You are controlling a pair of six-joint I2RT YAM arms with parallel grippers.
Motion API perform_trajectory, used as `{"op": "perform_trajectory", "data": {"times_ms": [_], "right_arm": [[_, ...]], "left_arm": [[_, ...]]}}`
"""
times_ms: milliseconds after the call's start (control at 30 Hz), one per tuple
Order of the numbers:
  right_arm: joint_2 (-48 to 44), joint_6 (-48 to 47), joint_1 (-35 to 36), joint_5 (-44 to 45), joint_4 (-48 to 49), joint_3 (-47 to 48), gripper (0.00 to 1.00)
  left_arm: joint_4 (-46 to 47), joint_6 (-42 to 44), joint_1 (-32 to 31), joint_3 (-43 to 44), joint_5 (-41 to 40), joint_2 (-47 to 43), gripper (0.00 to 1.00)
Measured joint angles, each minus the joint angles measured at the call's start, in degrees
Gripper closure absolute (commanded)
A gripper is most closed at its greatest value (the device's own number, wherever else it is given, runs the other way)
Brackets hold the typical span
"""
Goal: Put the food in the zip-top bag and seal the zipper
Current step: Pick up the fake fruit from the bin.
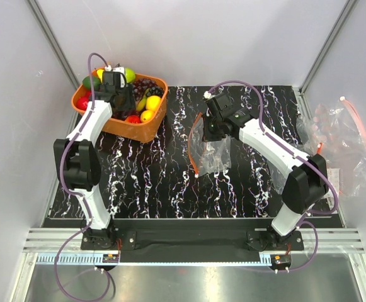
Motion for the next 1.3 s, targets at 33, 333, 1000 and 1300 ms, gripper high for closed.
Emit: {"op": "perform_trajectory", "data": {"times_ms": [33,333,1000,1300], "right_arm": [[0.0,0.0,0.0,0.0,0.0,0.0,1.00],[0.0,0.0,0.0,0.0,0.0,0.0,1.00],[0.0,0.0,0.0,0.0,0.0,0.0,1.00],[0.0,0.0,0.0,0.0,0.0,0.0,1.00]], "left_arm": [[0.3,-0.1,0.3,0.0,0.7,0.0,0.45],[2.5,-0.7,2.1,0.0,4.5,1.1,0.54],[5.5,-3.2,3.1,2.4,6.3,6.5,1.00],[7.3,-3.1,3.1,-0.4,6.4,4.3,1.00]]}}
